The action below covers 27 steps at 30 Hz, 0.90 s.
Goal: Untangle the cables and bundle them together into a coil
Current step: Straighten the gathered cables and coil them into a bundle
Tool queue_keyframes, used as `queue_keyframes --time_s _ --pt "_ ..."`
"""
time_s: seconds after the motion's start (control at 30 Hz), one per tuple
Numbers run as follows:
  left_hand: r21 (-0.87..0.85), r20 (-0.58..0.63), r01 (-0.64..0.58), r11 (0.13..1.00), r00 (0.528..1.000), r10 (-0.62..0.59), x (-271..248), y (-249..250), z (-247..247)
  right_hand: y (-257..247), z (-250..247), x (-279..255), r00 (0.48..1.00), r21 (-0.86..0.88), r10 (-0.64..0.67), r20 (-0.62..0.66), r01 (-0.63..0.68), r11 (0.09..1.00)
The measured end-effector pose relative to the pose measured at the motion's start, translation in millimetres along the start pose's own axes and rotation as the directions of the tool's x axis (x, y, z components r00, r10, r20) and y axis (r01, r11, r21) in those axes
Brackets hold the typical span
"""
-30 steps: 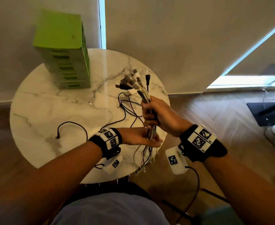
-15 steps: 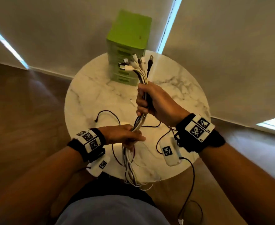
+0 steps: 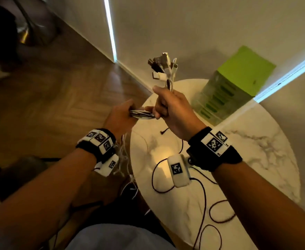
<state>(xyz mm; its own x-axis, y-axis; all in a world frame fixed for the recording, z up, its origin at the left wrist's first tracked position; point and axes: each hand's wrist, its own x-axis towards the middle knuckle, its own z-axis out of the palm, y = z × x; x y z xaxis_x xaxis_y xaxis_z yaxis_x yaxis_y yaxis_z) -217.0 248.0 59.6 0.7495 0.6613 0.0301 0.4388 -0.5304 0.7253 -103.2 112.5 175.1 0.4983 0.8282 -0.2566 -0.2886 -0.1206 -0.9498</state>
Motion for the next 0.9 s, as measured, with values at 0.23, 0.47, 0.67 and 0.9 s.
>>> queue_keyframes --time_s 0.23,0.47,0.67,0.9 --pt "0.041 0.528 0.126 0.991 0.840 -0.128 16.6 -51.1 6.8 -18.8 26.1 24.7 0.999 0.099 0.048 0.002 -0.048 0.994" --pt "0.286 0.210 -0.040 0.957 0.977 -0.022 31.5 -64.6 -3.3 -15.8 23.8 41.4 0.993 0.015 0.052 -0.102 -0.051 0.999" --pt "0.369 0.068 -0.062 0.927 0.997 0.040 46.7 -90.6 -30.0 -15.1 35.9 66.0 0.994 -0.023 -0.026 -0.106 0.023 0.999" --pt "-0.030 0.509 0.021 0.999 0.861 -0.003 40.8 -102.7 -36.3 1.0 60.9 83.1 0.999 -0.039 -0.002 -0.032 0.001 0.999"
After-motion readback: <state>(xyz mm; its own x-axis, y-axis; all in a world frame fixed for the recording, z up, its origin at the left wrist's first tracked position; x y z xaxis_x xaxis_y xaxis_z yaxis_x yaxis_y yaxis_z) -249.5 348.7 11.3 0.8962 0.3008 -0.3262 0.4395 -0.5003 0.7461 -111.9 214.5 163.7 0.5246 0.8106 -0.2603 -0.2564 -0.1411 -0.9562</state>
